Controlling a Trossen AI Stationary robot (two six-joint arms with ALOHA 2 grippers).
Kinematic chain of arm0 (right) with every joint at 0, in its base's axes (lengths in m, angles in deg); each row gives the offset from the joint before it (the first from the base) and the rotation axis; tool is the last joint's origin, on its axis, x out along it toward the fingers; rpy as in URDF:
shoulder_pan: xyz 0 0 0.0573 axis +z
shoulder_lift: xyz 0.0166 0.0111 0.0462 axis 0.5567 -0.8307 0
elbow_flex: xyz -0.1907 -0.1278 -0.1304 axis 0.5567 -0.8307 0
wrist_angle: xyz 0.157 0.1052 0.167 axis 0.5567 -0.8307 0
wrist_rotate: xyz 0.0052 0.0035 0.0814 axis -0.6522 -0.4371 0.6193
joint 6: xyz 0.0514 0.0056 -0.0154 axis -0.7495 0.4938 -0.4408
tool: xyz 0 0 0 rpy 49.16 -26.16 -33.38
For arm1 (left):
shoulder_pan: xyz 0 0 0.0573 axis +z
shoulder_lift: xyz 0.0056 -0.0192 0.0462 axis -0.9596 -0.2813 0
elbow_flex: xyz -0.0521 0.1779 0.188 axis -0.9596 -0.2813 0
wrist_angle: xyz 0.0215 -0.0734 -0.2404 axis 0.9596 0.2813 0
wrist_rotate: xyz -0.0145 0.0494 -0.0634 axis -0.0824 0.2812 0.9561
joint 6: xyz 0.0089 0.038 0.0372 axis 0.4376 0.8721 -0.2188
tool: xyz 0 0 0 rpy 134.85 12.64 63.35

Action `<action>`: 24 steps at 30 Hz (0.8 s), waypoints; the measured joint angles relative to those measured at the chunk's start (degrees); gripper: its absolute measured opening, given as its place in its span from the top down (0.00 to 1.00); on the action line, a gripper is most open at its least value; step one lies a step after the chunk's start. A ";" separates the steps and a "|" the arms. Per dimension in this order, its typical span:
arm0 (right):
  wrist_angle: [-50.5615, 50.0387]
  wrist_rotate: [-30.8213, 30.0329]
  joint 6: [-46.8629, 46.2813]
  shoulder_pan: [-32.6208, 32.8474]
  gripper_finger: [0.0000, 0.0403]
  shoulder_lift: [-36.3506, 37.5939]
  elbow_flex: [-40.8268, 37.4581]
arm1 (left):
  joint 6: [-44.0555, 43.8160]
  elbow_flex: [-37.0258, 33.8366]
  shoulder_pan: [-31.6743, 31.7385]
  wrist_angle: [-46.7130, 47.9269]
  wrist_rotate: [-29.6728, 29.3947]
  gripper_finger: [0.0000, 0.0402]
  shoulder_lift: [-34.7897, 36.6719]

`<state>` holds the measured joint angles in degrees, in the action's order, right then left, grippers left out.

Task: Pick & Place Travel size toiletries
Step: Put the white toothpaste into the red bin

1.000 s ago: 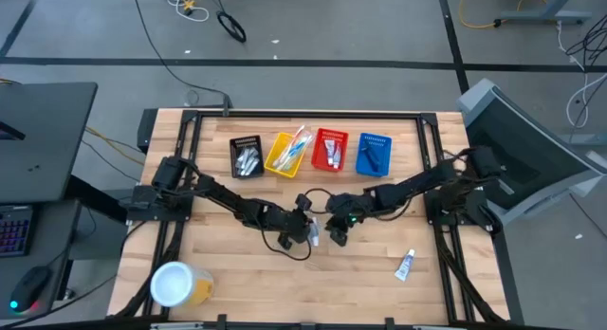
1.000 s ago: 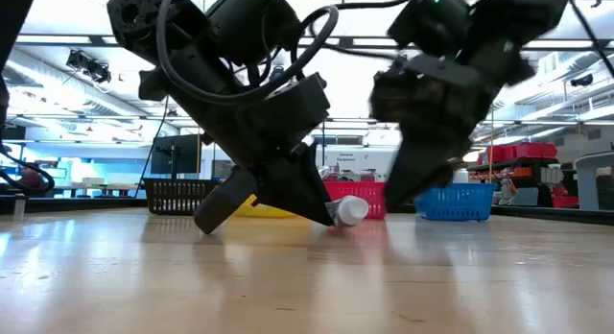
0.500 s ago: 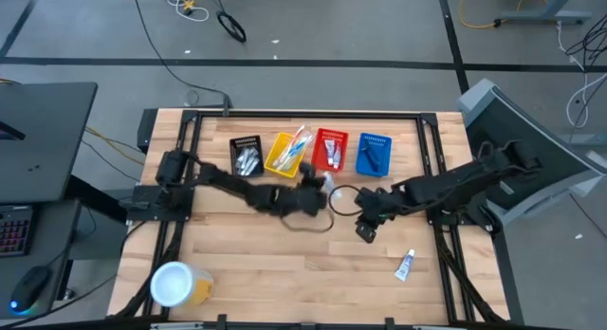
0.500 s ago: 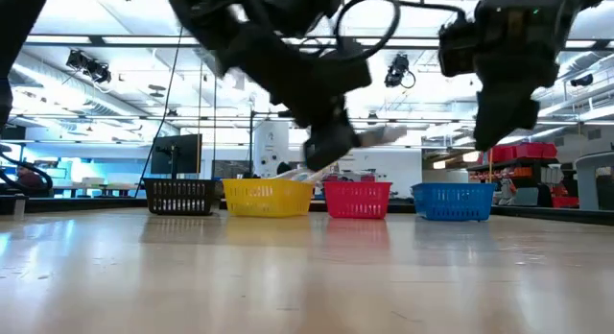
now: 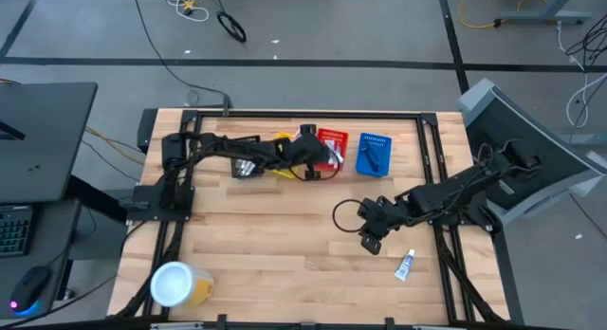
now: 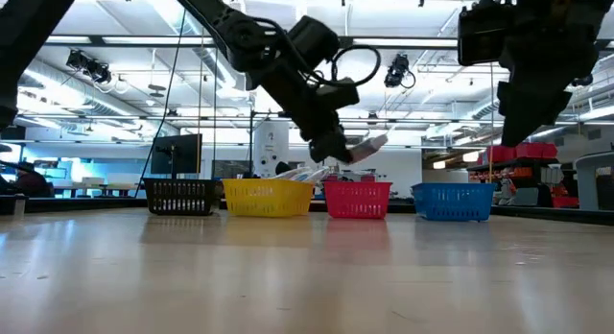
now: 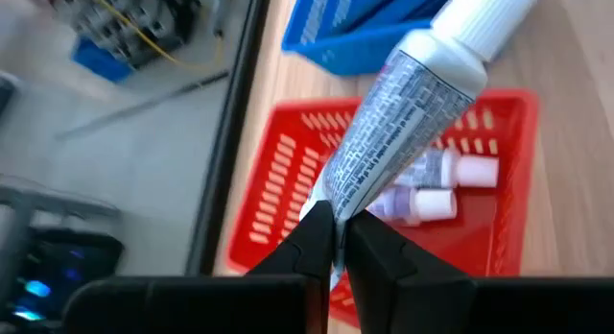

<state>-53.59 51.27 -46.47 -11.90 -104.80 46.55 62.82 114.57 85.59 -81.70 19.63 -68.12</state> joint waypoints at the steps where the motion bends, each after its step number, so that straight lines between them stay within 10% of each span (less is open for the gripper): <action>1: 0.08 -0.07 0.00 0.02 0.74 0.00 0.00 | -1.47 0.00 0.84 0.60 0.97 0.93 0.00; 19: 1.53 -2.54 0.00 -0.04 0.74 0.00 0.02 | -10.28 0.00 4.39 1.37 4.80 0.52 0.00; 24: -1.59 6.92 -4.00 0.40 0.74 0.00 0.04 | -8.83 0.00 1.44 5.22 -0.17 0.51 1.18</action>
<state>-55.18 58.19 -50.47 -11.50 -104.80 46.59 54.00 114.57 87.03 -76.47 19.46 -66.93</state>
